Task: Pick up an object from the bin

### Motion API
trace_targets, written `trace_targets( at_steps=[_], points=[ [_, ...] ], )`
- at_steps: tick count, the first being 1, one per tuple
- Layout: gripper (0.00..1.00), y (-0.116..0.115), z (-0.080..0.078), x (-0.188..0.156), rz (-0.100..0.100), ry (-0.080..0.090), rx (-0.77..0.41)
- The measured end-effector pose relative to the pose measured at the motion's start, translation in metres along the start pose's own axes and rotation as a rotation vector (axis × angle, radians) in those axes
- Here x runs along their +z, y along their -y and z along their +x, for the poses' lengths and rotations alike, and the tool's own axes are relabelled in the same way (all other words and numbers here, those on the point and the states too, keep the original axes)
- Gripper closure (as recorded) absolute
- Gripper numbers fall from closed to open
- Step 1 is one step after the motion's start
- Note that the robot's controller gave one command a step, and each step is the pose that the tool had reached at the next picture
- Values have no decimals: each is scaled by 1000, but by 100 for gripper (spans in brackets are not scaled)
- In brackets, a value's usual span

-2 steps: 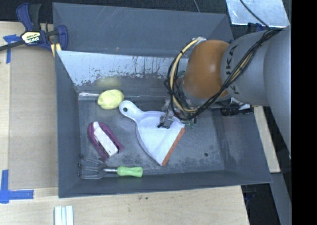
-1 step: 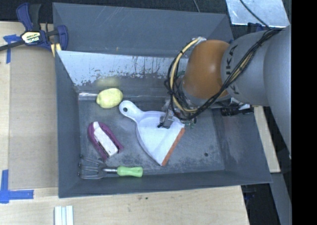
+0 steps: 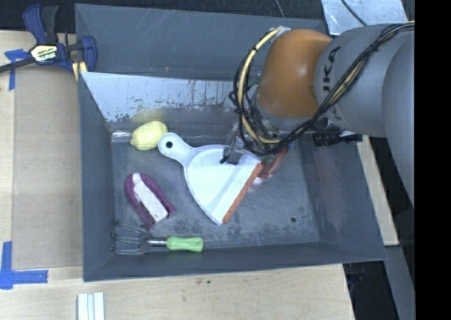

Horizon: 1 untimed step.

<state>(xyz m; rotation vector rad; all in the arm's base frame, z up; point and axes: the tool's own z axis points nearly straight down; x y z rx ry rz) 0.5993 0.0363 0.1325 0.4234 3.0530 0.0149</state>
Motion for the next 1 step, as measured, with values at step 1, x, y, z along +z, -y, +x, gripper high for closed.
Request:
trace_targets(
  at_steps=[1],
  points=[
    [100,29,5,-63,5,-6,29]
  ],
)
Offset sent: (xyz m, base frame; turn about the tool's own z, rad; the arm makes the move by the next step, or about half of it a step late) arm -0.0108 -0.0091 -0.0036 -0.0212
